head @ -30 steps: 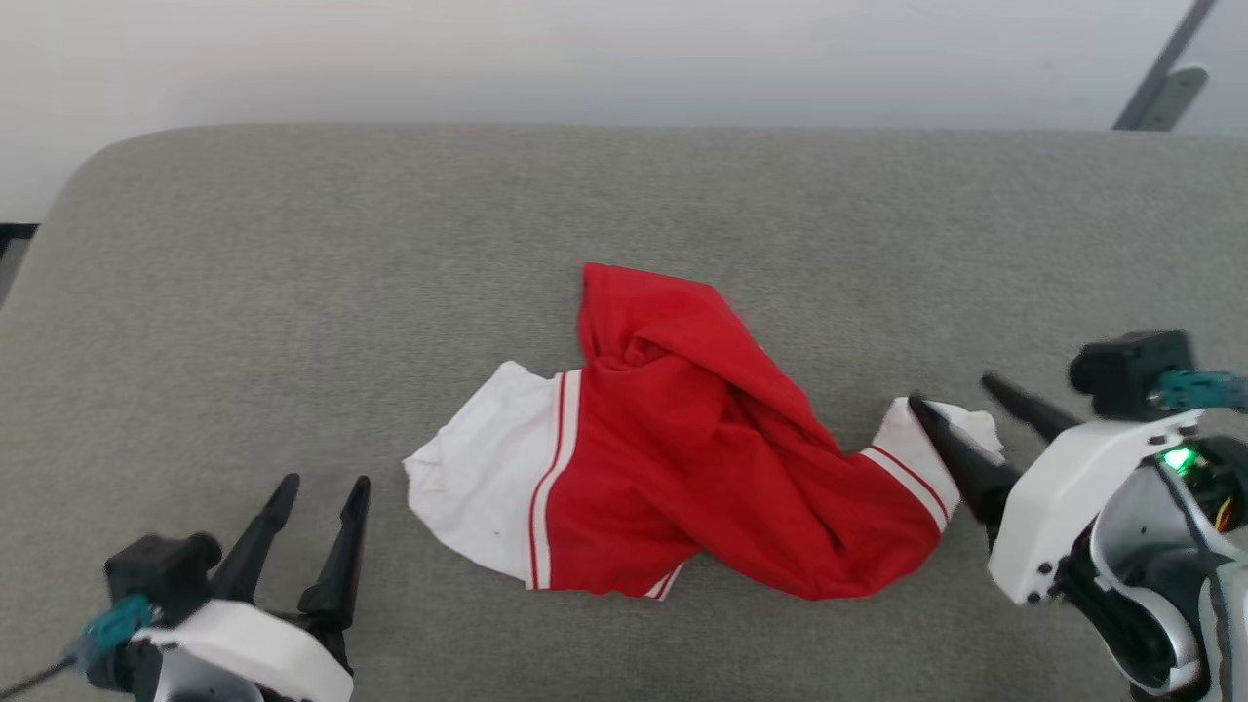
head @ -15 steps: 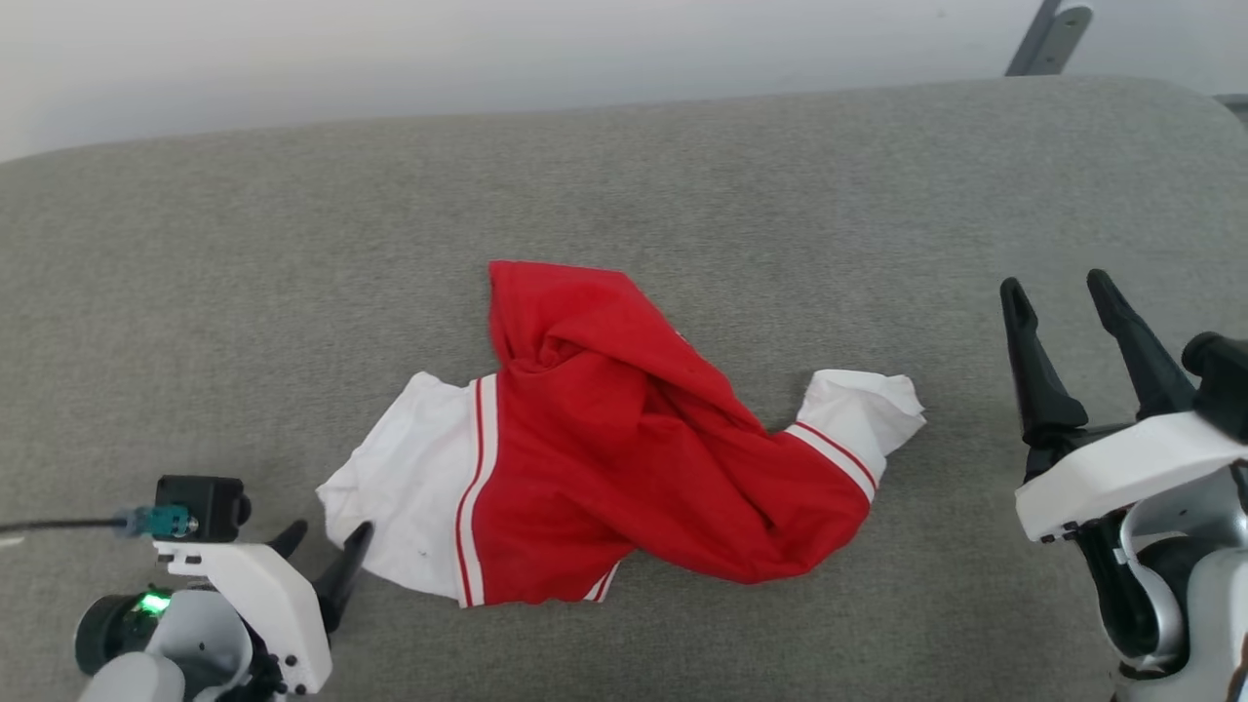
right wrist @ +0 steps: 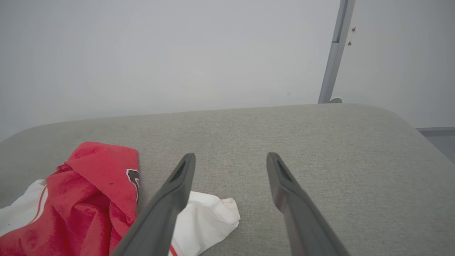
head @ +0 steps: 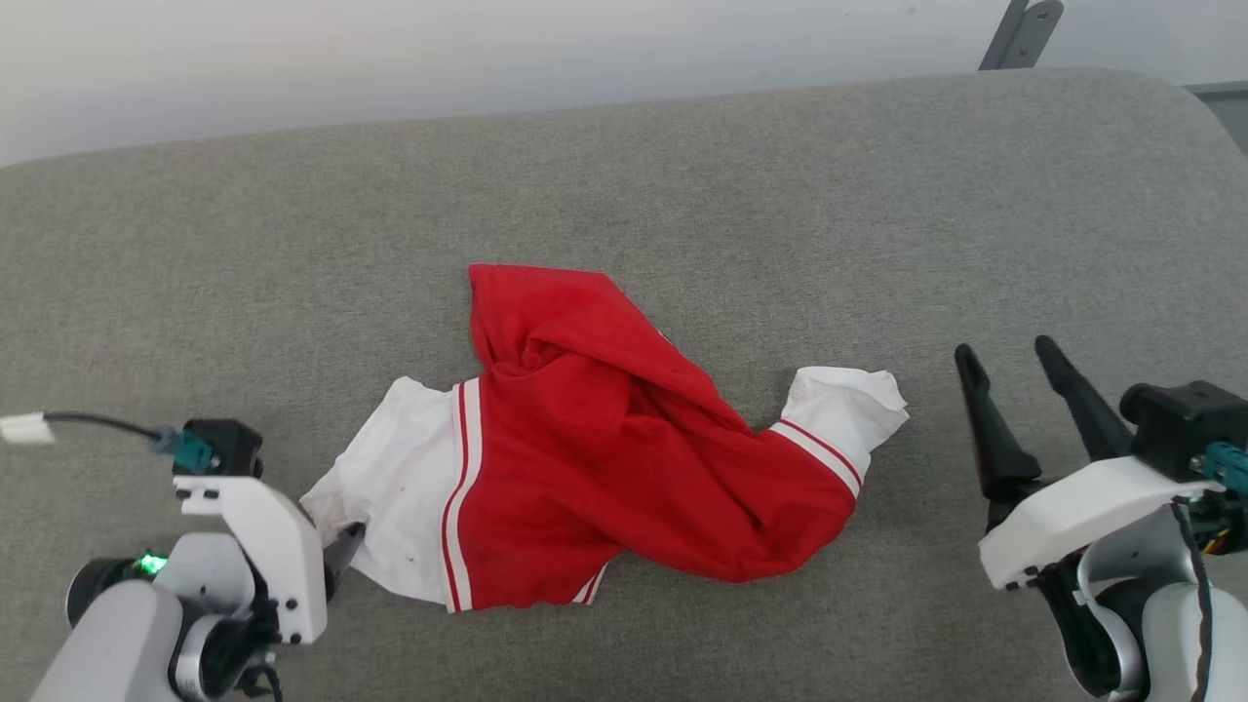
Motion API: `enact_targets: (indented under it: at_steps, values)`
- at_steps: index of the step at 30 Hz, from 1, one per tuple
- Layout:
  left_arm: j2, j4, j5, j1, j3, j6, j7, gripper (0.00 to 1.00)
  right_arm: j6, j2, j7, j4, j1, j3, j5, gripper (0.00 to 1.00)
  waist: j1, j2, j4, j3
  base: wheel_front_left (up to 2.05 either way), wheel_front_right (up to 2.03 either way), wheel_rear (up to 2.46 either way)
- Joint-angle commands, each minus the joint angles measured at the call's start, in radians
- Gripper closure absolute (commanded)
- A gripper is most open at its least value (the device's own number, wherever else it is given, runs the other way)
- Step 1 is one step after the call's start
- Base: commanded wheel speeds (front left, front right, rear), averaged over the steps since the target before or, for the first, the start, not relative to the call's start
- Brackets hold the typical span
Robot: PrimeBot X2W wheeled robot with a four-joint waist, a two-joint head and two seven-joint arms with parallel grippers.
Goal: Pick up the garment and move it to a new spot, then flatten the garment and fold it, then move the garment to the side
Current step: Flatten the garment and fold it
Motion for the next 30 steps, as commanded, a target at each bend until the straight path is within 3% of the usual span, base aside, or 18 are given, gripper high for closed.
enact_targets:
  at_steps: [1, 5, 7, 15, 23, 30]
  values:
    - [-0.005, 0.022, -0.012, -0.034, -0.014, -0.007, 0.026, 0.0, 0.0, -0.012, 0.019, 0.004, 0.007, 0.016, 0.011, 0.0, -0.0001, 0.0, 0.003, 0.002, 0.0, 0.0, 0.0]
    - [-0.019, 0.095, -0.021, -0.094, -0.035, -0.026, 0.074, 0.0, 0.0, -0.041, 0.05, 0.016, -0.003, 0.041, 0.03, 0.0, -0.0001, 0.0, 0.009, 0.006, 0.0, 0.0, 0.0]
    - [-0.027, 0.13, -0.028, -0.116, -0.047, -0.038, 0.09, 1.0, 0.0, -0.047, 0.059, 0.025, -0.011, 0.049, 0.038, 0.0, -0.0001, 0.0, 0.012, 0.008, 0.0, 0.0, 0.0]
    - [0.012, 0.193, -0.03, -0.159, -0.033, -0.044, 0.085, 1.0, 0.0, -0.063, 0.064, 0.034, -0.021, 0.051, 0.05, 0.0, -0.0001, 0.0, 0.02, 0.03, 0.0, 0.0, 0.0]
    - [0.085, 0.204, -0.007, -0.154, -0.001, 0.015, 0.096, 1.0, 0.0, -0.064, 0.073, 0.038, -0.035, 0.031, 0.031, 0.0, -0.0001, 0.0, 0.035, 0.057, 0.0, 0.0, 0.0]
    - [0.094, 0.189, -0.016, -0.142, -0.006, 0.044, 0.141, 1.0, 0.0, -0.064, 0.093, 0.037, -0.045, 0.03, 0.032, 0.0, -0.0001, 0.0, 0.048, 0.072, 0.0, 0.0, 0.0]
